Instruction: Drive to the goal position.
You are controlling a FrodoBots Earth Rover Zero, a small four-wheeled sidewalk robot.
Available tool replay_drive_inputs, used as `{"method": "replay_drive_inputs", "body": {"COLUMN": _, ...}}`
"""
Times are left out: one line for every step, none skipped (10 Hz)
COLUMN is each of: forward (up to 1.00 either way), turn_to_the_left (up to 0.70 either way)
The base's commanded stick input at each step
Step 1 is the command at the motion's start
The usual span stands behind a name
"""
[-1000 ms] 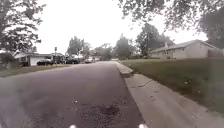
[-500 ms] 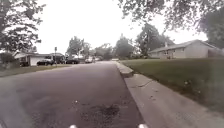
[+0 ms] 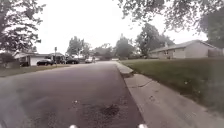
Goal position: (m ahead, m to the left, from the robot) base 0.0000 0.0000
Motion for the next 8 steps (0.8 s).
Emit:
{"method": "replay_drive_inputs", "body": {"forward": 0.07, "turn_to_the_left": 0.0}}
{"method": "replay_drive_inputs", "body": {"forward": 0.07, "turn_to_the_left": 0.0}}
{"method": "replay_drive_inputs", "body": {"forward": 0.07, "turn_to_the_left": 0.0}}
{"method": "replay_drive_inputs", "body": {"forward": 0.07, "turn_to_the_left": 0.0}}
{"method": "replay_drive_inputs", "body": {"forward": 0.07, "turn_to_the_left": 0.0}}
{"method": "replay_drive_inputs", "body": {"forward": 0.07, "turn_to_the_left": 0.0}}
{"method": "replay_drive_inputs", "body": {"forward": 0.07, "turn_to_the_left": 0.0}}
{"method": "replay_drive_inputs", "body": {"forward": 0.07, "turn_to_the_left": 0.0}}
